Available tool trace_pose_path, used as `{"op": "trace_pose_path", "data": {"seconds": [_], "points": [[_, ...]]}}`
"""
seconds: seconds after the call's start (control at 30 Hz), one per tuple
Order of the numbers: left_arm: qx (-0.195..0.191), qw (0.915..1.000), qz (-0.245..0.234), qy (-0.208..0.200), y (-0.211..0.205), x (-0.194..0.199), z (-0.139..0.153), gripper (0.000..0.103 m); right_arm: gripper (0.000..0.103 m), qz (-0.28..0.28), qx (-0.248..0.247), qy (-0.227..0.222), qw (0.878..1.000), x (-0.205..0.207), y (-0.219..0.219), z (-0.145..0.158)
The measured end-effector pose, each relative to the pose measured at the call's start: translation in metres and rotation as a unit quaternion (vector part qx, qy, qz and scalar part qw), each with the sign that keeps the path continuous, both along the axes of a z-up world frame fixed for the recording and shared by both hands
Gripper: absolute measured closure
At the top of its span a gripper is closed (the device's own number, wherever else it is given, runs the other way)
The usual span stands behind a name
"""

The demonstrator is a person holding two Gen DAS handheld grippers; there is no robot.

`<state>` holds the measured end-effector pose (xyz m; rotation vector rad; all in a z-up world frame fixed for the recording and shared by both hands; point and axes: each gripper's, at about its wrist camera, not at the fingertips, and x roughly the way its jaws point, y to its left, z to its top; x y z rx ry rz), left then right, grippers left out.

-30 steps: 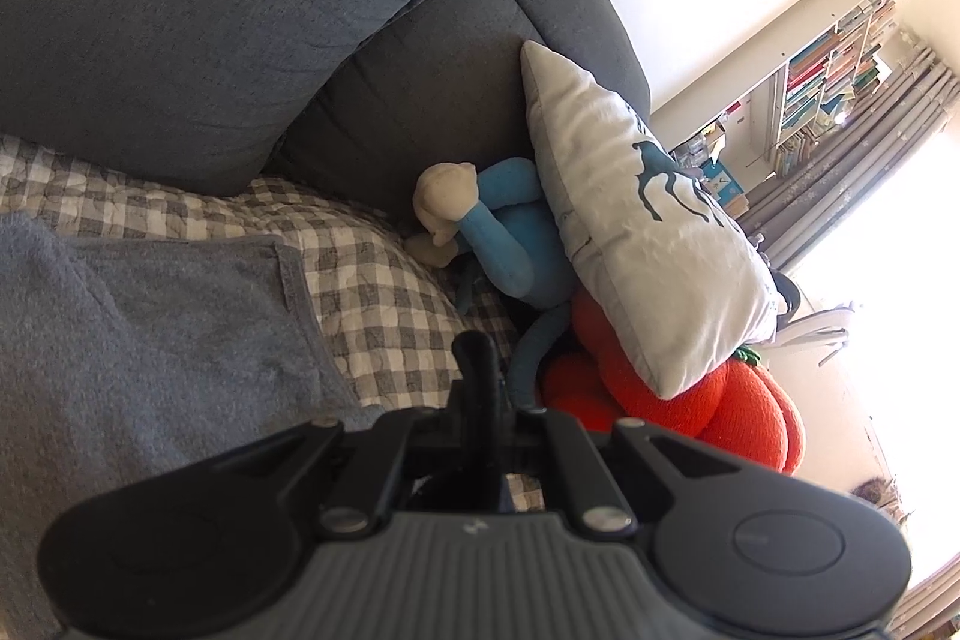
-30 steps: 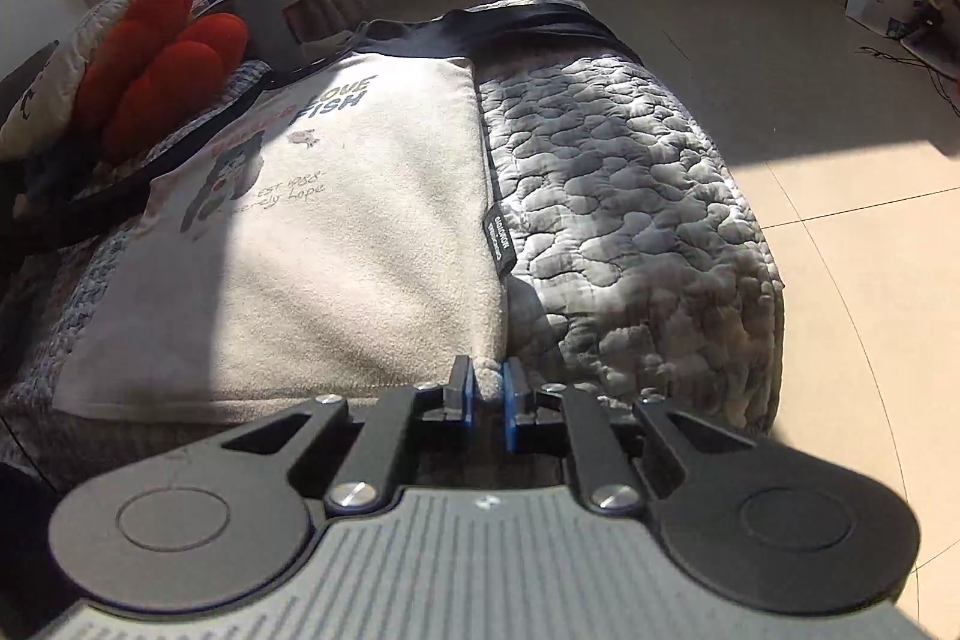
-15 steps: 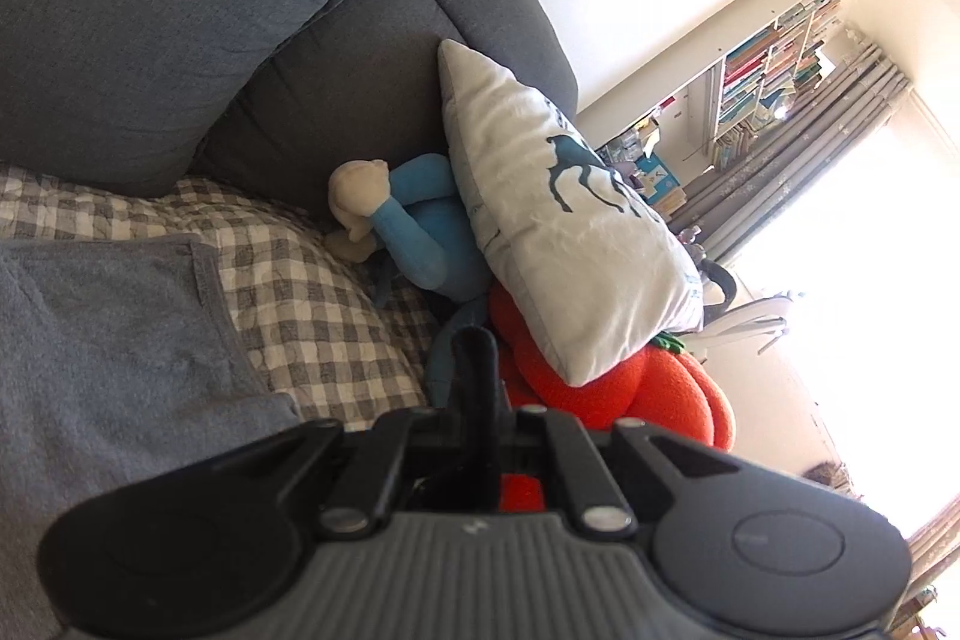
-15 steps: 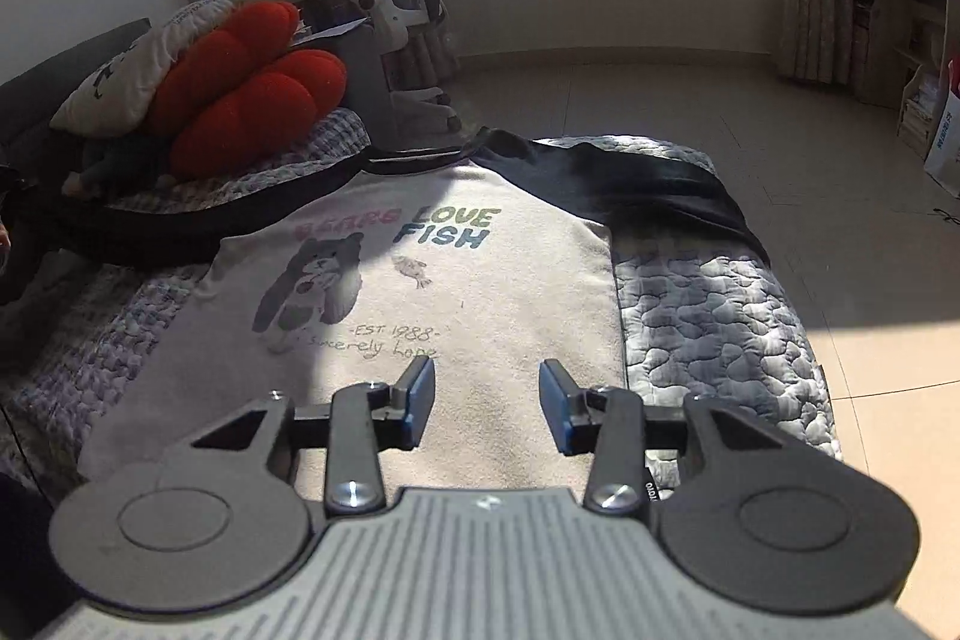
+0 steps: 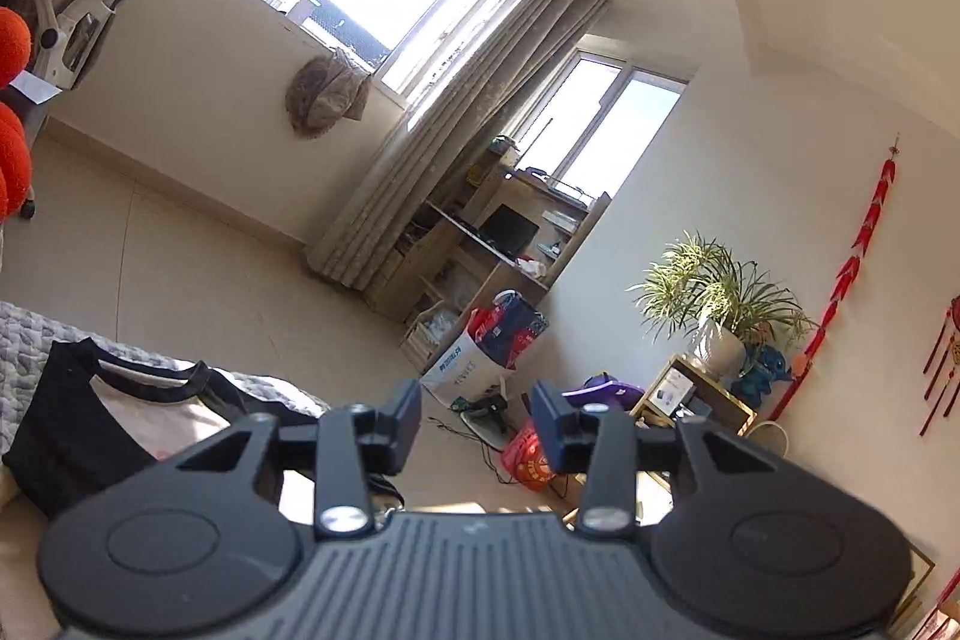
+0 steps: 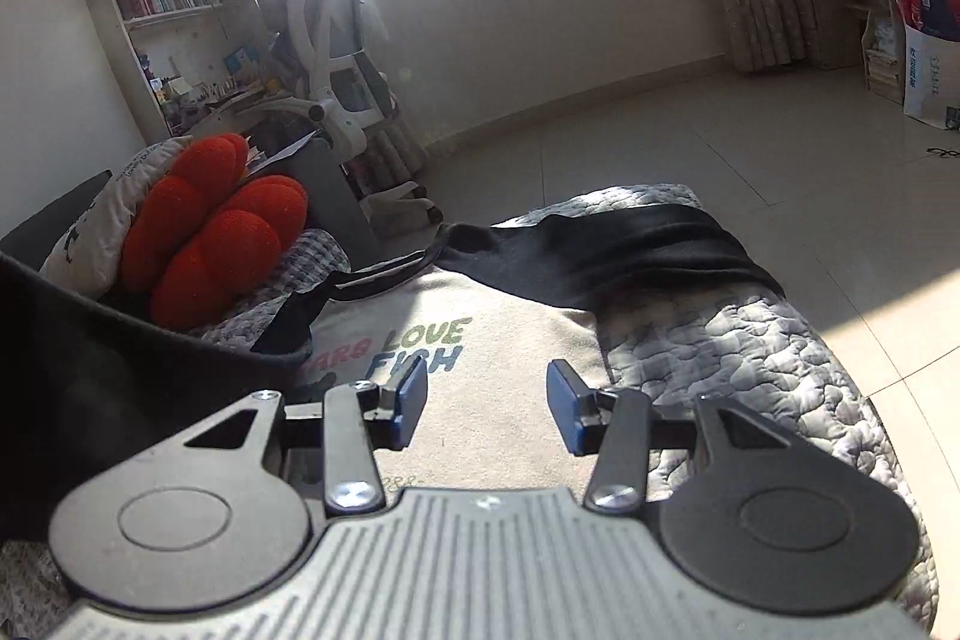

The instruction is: Fold clothes

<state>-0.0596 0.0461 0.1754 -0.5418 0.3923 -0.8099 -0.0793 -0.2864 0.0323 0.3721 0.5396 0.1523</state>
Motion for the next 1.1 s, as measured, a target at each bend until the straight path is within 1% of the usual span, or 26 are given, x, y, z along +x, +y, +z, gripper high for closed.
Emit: {"op": "trace_pose_path", "data": {"seconds": [0.07, 0.1, 0.13, 0.17, 0.2, 0.23, 0.27, 0.3, 0.33, 0.4, 0.43, 0.47, 0.5, 0.53, 0.57, 0.6, 0.63, 0.67, 0.8, 0.87, 0.9, 0.97, 1.0, 1.07, 1.1], "points": [[-0.012, 0.9987, 0.043, 0.023, 0.025, 0.017, -0.013, 0.052, 0.054, -0.010, 0.005, 0.012, 1.000, -0.002, -0.011, -0.005], [-0.008, 0.9974, 0.067, 0.026, 0.037, 0.024, -0.020, 0.049, 0.054, -0.016, 0.008, 0.018, 1.000, -0.003, -0.017, -0.008], [0.008, 0.9951, 0.095, 0.026, 0.047, 0.030, -0.029, 0.047, 0.054, -0.021, 0.011, 0.023, 0.999, -0.004, -0.023, -0.011], [0.025, 0.9917, 0.124, 0.026, 0.057, 0.037, -0.038, 0.047, 0.054, -0.024, 0.010, 0.028, 0.999, -0.005, -0.026, -0.013], [0.052, 0.9865, 0.151, 0.034, 0.065, 0.046, -0.048, 0.047, 0.054, -0.018, -0.001, 0.028, 0.999, -0.005, -0.022, -0.013], [0.085, 0.9797, 0.174, 0.050, 0.070, 0.057, -0.061, 0.050, 0.054, -0.008, -0.011, 0.026, 1.000, -0.006, -0.017, -0.012], [0.115, 0.9721, 0.193, 0.066, 0.074, 0.067, -0.074, 0.050, 0.054, 0.003, -0.020, 0.024, 1.000, -0.006, -0.011, -0.011], [0.147, 0.9656, 0.201, 0.076, 0.076, 0.076, -0.085, 0.053, 0.054, 0.017, -0.027, 0.021, 0.999, -0.007, -0.004, -0.011], [0.180, 0.9604, 0.197, 0.079, 0.076, 0.083, -0.094, 0.057, 0.051, 0.029, -0.035, 0.019, 0.999, -0.007, 0.002, -0.011], [0.248, 0.9482, 0.183, 0.077, 0.073, 0.094, -0.110, 0.058, 0.048, 0.047, -0.056, 0.018, 0.997, -0.004, 0.015, -0.012], [0.286, 0.9420, 0.164, 0.064, 0.068, 0.097, -0.115, 0.058, 0.048, 0.053, -0.069, 0.018, 0.996, -0.003, 0.022, -0.012], [0.315, 0.9363, 0.146, 0.051, 0.062, 0.098, -0.120, 0.058, 0.048, 0.059, -0.078, 0.017, 0.995, -0.002, 0.028, -0.013], [0.338, 0.9312, 0.132, 0.035, 0.055, 0.096, -0.123, 0.058, 0.048, 0.066, -0.083, 0.017, 0.994, -0.001, 0.032, -0.014], [0.362, 0.9243, 0.120, 0.018, 0.048, 0.094, -0.127, 0.057, 0.048, 0.071, -0.084, 0.016, 0.994, 0.000, 0.034, -0.015], [0.387, 0.9153, 0.112, 0.004, 0.040, 0.093, -0.132, 0.057, 0.048, 0.075, -0.083, 0.015, 0.994, 0.001, 0.036, -0.015], [0.413, 0.9043, 0.109, -0.005, 0.033, 0.093, -0.137, 0.057, 0.048, 0.080, -0.082, 0.014, 0.993, 0.002, 0.038, -0.016], [0.431, 0.8965, 0.103, -0.009, 0.028, 0.095, -0.141, 0.057, 0.048, 0.083, -0.081, 0.014, 0.993, 0.002, 0.040, -0.016], [0.440, 0.8925, 0.096, -0.009, 0.025, 0.097, -0.145, 0.057, 0.048, 0.086, -0.083, 0.013, 0.993, 0.003, 0.041, -0.017], [0.465, 0.8829, 0.067, -0.001, 0.017, 0.109, -0.164, 0.056, 0.047, 0.090, -0.085, 0.016, 0.992, 0.003, 0.044, -0.018], [0.469, 0.8800, 0.074, -0.004, 0.014, 0.114, -0.168, 0.056, 0.047, 0.091, -0.082, 0.017, 0.992, 0.003, 0.044, -0.019], [0.468, 0.8799, 0.083, -0.004, 0.014, 0.118, -0.168, 0.054, 0.047, 0.092, -0.082, 0.018, 0.992, 0.004, 0.045, -0.019], [0.460, 0.8811, 0.109, 0.007, 0.019, 0.129, -0.168, 0.054, 0.047, 0.093, -0.084, 0.020, 0.992, 0.004, 0.047, -0.020], [0.455, 0.8823, 0.121, 0.013, 0.024, 0.133, -0.168, 0.056, 0.047, 0.093, -0.086, 0.021, 0.992, 0.005, 0.047, -0.021], [0.439, 0.8891, 0.128, 0.026, 0.035, 0.137, -0.170, 0.058, 0.047, 0.092, -0.087, 0.022, 0.992, 0.005, 0.048, -0.021], [0.432, 0.8919, 0.129, 0.028, 0.040, 0.138, -0.170, 0.061, 0.047, 0.092, -0.087, 0.023, 0.992, 0.005, 0.048, -0.021]]}}
